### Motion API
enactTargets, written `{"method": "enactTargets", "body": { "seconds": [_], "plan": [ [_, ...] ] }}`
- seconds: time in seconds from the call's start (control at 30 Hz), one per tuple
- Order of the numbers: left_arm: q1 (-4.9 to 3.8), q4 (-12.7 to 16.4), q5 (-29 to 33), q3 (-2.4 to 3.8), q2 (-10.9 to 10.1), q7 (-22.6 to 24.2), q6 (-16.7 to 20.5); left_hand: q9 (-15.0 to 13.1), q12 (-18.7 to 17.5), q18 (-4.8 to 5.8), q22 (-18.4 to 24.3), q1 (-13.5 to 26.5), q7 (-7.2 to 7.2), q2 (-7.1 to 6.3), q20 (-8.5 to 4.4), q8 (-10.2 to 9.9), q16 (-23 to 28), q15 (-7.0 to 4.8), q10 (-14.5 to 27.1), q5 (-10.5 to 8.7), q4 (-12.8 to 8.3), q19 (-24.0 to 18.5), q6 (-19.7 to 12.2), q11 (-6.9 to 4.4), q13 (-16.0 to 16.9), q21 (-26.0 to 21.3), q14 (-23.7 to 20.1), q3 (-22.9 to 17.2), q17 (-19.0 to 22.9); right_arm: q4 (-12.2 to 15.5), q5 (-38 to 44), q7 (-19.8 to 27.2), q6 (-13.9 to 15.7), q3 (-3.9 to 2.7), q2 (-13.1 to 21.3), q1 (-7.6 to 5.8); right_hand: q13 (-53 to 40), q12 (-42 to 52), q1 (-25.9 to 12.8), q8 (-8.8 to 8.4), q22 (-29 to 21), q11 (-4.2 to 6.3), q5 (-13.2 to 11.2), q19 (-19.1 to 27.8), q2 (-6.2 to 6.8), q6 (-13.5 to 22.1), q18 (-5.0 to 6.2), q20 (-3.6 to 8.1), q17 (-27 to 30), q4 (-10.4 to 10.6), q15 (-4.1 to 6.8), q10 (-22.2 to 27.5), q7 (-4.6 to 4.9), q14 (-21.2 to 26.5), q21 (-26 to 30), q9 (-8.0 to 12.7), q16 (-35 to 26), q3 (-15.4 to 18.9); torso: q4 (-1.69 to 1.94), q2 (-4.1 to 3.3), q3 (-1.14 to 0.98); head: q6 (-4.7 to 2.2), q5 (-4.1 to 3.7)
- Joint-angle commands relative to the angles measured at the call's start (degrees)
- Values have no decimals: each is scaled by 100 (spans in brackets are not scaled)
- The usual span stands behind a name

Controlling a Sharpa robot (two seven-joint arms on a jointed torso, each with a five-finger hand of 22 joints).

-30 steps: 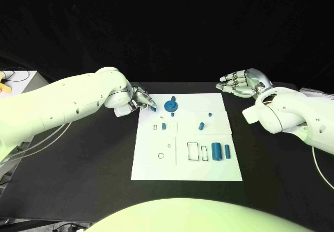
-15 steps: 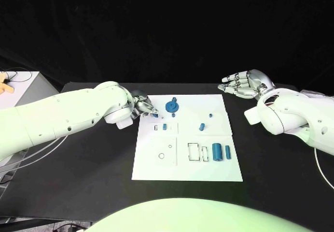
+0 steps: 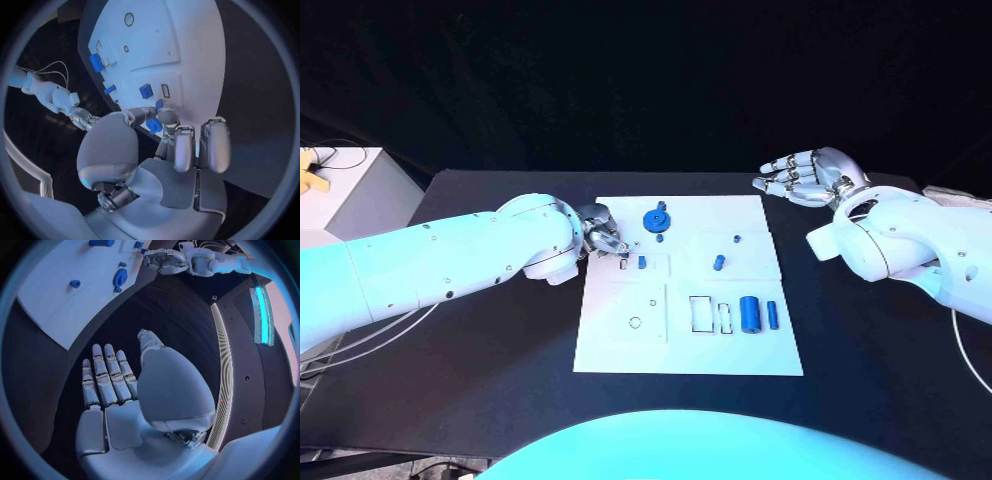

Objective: Assemble the parts on the task board

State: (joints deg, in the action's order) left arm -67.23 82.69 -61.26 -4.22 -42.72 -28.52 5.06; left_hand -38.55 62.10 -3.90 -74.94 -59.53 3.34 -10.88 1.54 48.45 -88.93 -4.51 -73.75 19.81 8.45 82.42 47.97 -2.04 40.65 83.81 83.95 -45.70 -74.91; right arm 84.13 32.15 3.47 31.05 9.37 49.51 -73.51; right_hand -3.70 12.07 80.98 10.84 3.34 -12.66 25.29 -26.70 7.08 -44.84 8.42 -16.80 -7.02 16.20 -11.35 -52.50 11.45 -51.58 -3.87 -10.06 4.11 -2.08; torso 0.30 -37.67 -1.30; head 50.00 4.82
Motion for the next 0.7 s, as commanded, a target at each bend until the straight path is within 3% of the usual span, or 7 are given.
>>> {"method": "enactTargets", "body": {
  "seconds": [0.03, 0.7],
  "plan": [
    [18, 46, -280, -5, -5, -3, -5, -3, 24, 100, -331, -29, -93, 44, -8, 9, -32, -48, -43, 19, -1079, 44, 130, 9, 5, 21, 565, -1080, -1364, -5, 45, 74, -71, 0, -3, 11, 5, -39, 22, -6, -8, -4, 38, 48, -22, -23, 50, 2, 9, -2, 0, -29, 453, -44, -18, 7, -2, -19, 5, -3, 1, 0, 6],
    [36, 97, -354, -14, -33, -2, -470, 1, 28, 101, -335, -20, -97, 27, -11, 6, -46, -52, -60, 17, -1091, 47, 143, 5, 9, 24, 573, -1084, -1390, -22, 53, 174, -9, 0, -4, 33, 4, -49, 63, 4, 1, 1, 92, -11, -18, -46, 60, 3, 15, -15, 9, -56, 452, -77, -38, 8, 9, -75, -1, 1, 1, 0, -1]
  ]
}}
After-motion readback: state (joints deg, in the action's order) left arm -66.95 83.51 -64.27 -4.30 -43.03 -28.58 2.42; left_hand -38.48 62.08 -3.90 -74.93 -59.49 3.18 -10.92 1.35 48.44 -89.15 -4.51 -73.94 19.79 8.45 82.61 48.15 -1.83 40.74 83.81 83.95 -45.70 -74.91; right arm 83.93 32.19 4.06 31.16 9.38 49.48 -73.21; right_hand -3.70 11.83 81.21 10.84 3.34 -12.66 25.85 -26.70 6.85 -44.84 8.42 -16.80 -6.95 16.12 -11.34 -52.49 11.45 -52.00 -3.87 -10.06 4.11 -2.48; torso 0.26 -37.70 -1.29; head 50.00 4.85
